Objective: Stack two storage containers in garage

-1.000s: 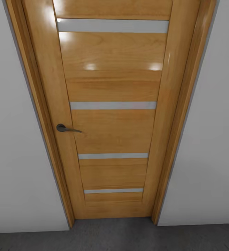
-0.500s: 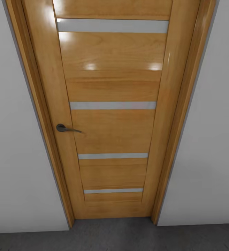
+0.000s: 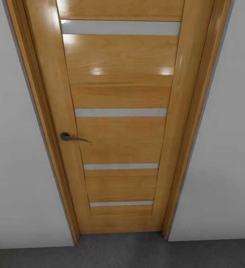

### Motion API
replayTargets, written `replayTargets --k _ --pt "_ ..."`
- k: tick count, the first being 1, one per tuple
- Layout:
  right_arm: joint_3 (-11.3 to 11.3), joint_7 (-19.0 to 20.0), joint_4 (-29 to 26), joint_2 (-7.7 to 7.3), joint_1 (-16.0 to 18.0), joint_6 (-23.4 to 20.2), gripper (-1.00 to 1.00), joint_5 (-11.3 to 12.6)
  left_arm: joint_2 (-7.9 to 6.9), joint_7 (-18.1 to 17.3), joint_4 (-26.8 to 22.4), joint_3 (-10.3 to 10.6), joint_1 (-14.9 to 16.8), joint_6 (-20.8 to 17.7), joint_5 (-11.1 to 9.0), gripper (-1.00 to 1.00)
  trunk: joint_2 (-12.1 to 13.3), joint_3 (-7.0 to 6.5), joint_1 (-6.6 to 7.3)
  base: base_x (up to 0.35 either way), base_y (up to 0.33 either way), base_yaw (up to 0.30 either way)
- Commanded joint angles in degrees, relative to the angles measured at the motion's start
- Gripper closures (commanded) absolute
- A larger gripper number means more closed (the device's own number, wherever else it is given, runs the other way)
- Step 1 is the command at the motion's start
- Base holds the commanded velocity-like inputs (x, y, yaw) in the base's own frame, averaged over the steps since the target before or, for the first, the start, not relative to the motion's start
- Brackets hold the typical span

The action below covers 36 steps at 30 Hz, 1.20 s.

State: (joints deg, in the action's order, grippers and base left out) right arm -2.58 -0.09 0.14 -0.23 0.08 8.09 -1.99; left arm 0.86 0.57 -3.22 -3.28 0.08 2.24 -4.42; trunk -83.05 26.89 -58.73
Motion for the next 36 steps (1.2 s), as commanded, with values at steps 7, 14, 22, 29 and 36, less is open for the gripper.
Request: replayTargets --k 7,14,22,29,36 --pt "-0.29 0.0 0.02 0.16 0.01 0.14 -1.0 -0.26 0.02 0.05 -0.01 -0.26 0.01 0.13 -0.4 -1.0 -0.02 0.04 0.0 0.0 0.0 0.0" --pt "-0.31 0.19 0.01 0.13 0.01 0.03 -1.0 -0.45 0.02 0.05 -0.01 -0.3 0.01 0.13 -0.41 -1.0 -0.02 0.04 0.0 0.0 0.0 0.0" --pt "0.03 0.86 -26.42 1.18 0.01 -12.08 -1.0 -4.48 0.04 0.05 -0.03 -0.23 0.01 0.13 -0.41 -1.0 -0.02 0.04 0.0 0.0 0.0 0.0" --pt "-0.76 1.0 -45.41 4.05 4.48 -26.59 -1.0 -5.12 0.1 0.05 -0.02 -0.24 0.01 0.13 -0.41 -1.0 -0.02 0.04 0.0 0.0 0.0 0.0" --pt "-2.06 1.04 -48.02 8.1 19.82 -36.39 -1.0 -4.76 0.1 0.05 -0.03 -0.26 0.01 0.13 -0.41 -1.0 -0.02 0.04 0.0 0.0 0.0 0.0"
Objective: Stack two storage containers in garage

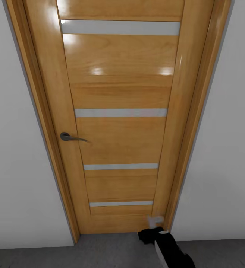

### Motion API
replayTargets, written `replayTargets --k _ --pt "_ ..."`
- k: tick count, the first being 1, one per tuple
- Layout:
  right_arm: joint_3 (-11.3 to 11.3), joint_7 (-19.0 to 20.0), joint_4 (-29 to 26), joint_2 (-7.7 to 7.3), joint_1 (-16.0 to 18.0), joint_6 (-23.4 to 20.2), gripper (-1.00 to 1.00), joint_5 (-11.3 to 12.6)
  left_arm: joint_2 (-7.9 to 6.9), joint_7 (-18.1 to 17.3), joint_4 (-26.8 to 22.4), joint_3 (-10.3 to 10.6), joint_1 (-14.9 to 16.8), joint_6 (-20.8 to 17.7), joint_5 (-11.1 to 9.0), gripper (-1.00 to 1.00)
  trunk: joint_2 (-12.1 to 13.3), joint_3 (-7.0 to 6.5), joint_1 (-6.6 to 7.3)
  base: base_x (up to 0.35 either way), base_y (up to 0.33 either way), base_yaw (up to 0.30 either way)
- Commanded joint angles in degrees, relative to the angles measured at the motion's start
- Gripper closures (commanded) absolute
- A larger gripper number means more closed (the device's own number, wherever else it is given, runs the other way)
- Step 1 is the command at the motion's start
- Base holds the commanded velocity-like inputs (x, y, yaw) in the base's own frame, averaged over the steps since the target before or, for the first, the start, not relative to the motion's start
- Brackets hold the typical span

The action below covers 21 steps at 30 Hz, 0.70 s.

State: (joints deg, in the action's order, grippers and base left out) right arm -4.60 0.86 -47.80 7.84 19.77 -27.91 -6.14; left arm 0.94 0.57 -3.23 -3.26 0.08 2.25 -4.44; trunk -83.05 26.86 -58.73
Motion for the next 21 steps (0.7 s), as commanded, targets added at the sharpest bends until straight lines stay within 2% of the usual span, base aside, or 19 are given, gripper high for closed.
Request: replayTargets --k 1,2,5,13,17,21 --pt "-0.06 0.09 -0.12 0.42 1.14 -0.86 -1.0 -0.62 0.02 0.04 -0.03 -0.29 0.0 0.12 -0.39 -1.0 -0.03 0.07 0.0 0.0 0.0 0.0" --pt "-0.09 0.1 -0.19 1.12 3.03 -1.97 -1.0 -0.67 0.02 0.04 -0.03 -0.3 0.0 0.12 -0.39 -1.0 -0.03 0.07 0.0 0.0 0.0 0.0" --pt "-0.12 0.1 -0.8 2.01 6.31 -4.84 -1.0 -0.78 -0.01 0.04 -0.03 -0.27 0.0 0.12 -0.39 -1.0 -0.03 0.07 0.0 0.0 0.0 0.0" --pt "-0.21 0.39 -5.5 2.16 16.07 -14.43 -1.0 -0.39 -0.06 0.04 -0.03 -0.3 0.0 0.12 -0.39 -1.0 -0.03 0.07 0.0 0.0 0.0 0.0" --pt "-0.23 0.91 -9.93 2.16 18.14 -18.36 -1.0 -0.31 -0.06 0.04 -0.03 -0.31 0.0 0.12 -0.39 -1.0 -0.03 0.07 0.0 0.0 0.0 0.0" --pt "-0.38 1.17 -19.3 2.16 18.95 -26.76 -1.0 -0.33 -0.07 0.04 -0.03 -0.33 0.0 0.12 -0.42 -1.0 -0.03 0.07 0.0 0.0 0.0 0.0"
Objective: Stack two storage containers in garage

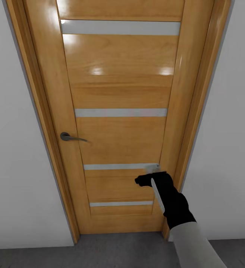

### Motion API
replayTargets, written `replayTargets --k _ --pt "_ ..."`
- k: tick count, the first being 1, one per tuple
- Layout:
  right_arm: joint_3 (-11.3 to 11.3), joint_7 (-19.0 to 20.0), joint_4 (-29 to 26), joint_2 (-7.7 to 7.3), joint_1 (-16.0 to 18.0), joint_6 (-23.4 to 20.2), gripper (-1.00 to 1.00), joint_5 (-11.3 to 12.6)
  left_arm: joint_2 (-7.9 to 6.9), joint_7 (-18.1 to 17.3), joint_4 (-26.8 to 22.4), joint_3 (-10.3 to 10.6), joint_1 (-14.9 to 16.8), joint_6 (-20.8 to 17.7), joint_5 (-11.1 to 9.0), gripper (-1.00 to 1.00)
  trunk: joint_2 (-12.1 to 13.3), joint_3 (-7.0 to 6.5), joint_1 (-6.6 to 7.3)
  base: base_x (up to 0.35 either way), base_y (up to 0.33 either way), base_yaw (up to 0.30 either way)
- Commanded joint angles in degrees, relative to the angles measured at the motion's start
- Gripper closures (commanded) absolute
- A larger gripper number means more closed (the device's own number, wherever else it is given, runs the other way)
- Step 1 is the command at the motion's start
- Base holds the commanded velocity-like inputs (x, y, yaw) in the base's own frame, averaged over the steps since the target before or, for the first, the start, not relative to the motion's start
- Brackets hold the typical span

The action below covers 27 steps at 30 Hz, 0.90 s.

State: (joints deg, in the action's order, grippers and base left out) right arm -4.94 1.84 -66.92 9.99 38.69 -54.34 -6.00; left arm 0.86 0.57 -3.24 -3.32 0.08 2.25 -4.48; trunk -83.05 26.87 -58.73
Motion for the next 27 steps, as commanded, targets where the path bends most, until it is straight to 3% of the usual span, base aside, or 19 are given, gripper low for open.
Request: replayTargets --k 1,4,9,14,27 --pt "-0.24 0.08 -2.74 0.01 0.11 -1.73 -1.0 -0.48 0.02 0.04 -0.02 -0.28 0.01 0.12 -0.39 -1.0 -0.03 0.06 0.0 0.0 0.0 0.0" --pt "-4.09 -0.24 -7.0 0.01 0.2 -3.37 -1.0 -0.84 0.02 0.04 -0.02 -0.28 0.01 0.12 -0.37 -1.0 -0.03 0.06 0.0 0.0 0.0 0.0" --pt "-9.57 -0.47 -9.0 0.01 0.24 -3.75 -1.0 -1.07 0.02 0.04 -0.02 -0.27 0.01 0.12 -0.36 -1.0 -0.03 0.06 0.0 0.0 0.0 0.0" --pt "-10.87 -0.51 -9.36 0.01 0.25 -2.86 -1.0 -0.81 0.02 0.04 -0.02 -0.26 0.01 0.12 -0.36 -1.0 -0.03 0.06 0.0 0.0 0.0 0.0" --pt "-11.57 -0.11 -9.31 0.01 0.25 1.36 -1.0 -0.43 0.02 0.04 -0.02 -0.23 0.01 0.12 -0.36 -1.0 -0.03 0.06 0.0 0.0 0.0 0.0"
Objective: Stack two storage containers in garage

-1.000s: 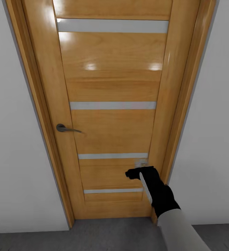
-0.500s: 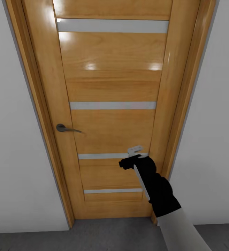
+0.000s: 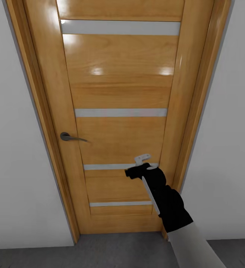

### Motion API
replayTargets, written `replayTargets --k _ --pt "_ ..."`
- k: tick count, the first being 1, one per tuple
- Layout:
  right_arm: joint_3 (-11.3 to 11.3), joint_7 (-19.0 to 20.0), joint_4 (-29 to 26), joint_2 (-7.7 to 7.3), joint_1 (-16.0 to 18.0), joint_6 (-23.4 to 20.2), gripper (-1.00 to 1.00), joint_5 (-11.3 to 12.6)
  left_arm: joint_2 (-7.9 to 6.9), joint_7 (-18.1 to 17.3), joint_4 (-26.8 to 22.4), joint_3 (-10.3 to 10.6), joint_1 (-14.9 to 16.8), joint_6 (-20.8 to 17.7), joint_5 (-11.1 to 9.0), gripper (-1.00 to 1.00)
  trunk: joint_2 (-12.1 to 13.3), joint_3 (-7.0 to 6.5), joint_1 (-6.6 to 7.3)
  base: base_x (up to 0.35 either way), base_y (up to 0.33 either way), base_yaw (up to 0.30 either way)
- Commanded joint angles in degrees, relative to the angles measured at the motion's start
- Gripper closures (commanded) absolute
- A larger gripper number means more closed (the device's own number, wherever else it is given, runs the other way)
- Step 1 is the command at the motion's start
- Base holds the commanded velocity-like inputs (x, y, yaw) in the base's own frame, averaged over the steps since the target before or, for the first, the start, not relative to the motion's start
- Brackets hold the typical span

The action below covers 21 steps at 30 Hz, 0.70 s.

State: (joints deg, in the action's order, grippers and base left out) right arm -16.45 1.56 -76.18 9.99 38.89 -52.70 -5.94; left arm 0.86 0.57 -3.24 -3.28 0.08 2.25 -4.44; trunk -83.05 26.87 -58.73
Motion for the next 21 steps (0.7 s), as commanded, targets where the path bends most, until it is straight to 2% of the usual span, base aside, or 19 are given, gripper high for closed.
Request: replayTargets --k 1,7,9,10,12,13,16,21 --pt "-0.06 0.24 -0.04 0.0 0.04 -0.03 -1.0 -0.49 0.02 0.04 -0.01 -0.29 0.01 0.12 -0.39 -1.0 -0.03 0.06 0.0 0.0 0.0 0.0" --pt "-0.42 0.37 -0.16 0.0 0.04 0.56 -1.0 -0.47 0.02 0.04 -0.08 -0.25 0.01 0.12 -0.4 -1.0 -0.03 0.06 0.0 0.0 0.0 0.0" --pt "-1.81 0.42 -0.14 0.0 0.04 1.35 -1.0 -0.41 0.02 0.04 -0.18 -0.28 0.01 0.12 -0.39 -1.0 -0.03 0.06 0.0 0.0 0.0 0.0" --pt "-3.44 0.43 -0.05 0.0 0.04 2.55 -1.0 -0.37 0.02 0.04 -0.25 -0.29 0.01 0.12 -0.39 -1.0 -0.03 0.06 0.0 0.0 0.0 0.0" --pt "-5.32 0.43 0.02 0.0 0.04 4.31 -1.0 -0.35 0.02 0.04 -0.29 -0.31 0.01 0.12 -0.39 -1.0 -0.03 0.06 0.0 0.0 0.0 0.0" --pt "-7.09 0.41 0.09 0.0 0.04 6.41 -1.0 -0.33 0.02 0.04 -0.35 -0.28 0.01 0.12 -0.39 -1.0 -0.03 0.06 0.0 0.0 0.0 0.0" --pt "-10.01 0.42 0.33 0.0 0.04 10.91 -1.0 -0.28 0.02 0.04 -0.42 -0.25 0.01 0.12 -0.39 -1.0 -0.03 0.06 0.0 0.024 0.0 0.0" --pt "-11.5 0.52 0.52 0.0 0.04 14.18 -1.0 -0.17 -0.05 -0.03 -0.38 -0.24 0.01 0.1 -0.39 -1.0 -0.03 0.06 0.0 0.201 0.0 0.0"
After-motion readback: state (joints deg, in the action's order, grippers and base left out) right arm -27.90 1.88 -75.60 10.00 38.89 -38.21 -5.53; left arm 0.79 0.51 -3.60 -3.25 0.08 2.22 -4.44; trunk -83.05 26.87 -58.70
